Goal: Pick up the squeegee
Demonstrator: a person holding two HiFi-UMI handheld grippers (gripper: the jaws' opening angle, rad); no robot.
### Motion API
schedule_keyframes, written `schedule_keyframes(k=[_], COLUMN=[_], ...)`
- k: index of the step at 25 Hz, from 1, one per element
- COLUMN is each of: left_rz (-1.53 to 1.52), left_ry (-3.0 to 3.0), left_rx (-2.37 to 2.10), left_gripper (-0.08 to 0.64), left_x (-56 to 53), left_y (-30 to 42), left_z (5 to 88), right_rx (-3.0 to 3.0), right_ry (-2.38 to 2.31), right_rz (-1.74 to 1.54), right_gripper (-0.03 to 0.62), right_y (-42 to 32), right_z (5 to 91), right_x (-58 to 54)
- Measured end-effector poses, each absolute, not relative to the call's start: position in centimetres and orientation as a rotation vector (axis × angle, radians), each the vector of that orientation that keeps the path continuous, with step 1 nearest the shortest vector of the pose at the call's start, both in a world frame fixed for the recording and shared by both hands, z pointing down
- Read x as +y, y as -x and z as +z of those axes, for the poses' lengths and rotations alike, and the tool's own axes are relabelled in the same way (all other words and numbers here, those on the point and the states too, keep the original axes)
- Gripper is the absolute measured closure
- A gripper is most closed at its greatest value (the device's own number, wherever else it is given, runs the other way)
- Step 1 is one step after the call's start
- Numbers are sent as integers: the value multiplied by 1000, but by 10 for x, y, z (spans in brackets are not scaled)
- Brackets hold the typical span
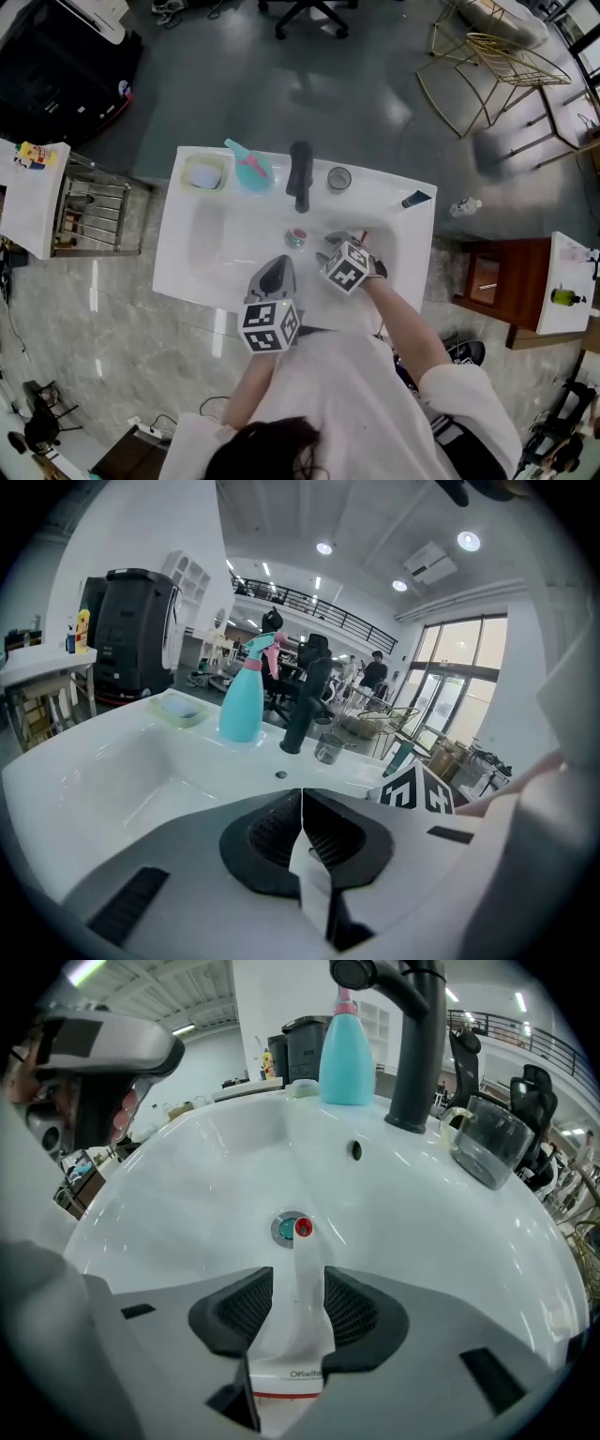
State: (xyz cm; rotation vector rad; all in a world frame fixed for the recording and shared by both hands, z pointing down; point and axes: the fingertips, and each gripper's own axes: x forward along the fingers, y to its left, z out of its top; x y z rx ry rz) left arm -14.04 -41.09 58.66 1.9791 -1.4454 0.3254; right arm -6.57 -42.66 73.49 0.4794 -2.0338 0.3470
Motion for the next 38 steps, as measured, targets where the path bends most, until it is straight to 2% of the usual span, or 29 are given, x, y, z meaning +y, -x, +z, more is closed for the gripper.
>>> schedule_keyframes(k=[19,23,38], left_rz=[321,329,336], left_ry=[-1945,-1953,-1977], left_rx=[-1463,-1460,-1446], left_gripper=[534,534,534], left_x=[-407,-407,-407], left_y=[138,136,128], left_z=[593,593,592], right_rx=[-1971,-1969,-1943], right_ry=[-479,-504,-484], right_rz=[305,263,268], right_gripper=[424,482,486], right_y=[60,62,63], right_z=[763,763,762], right_x=[-435,-438,-438])
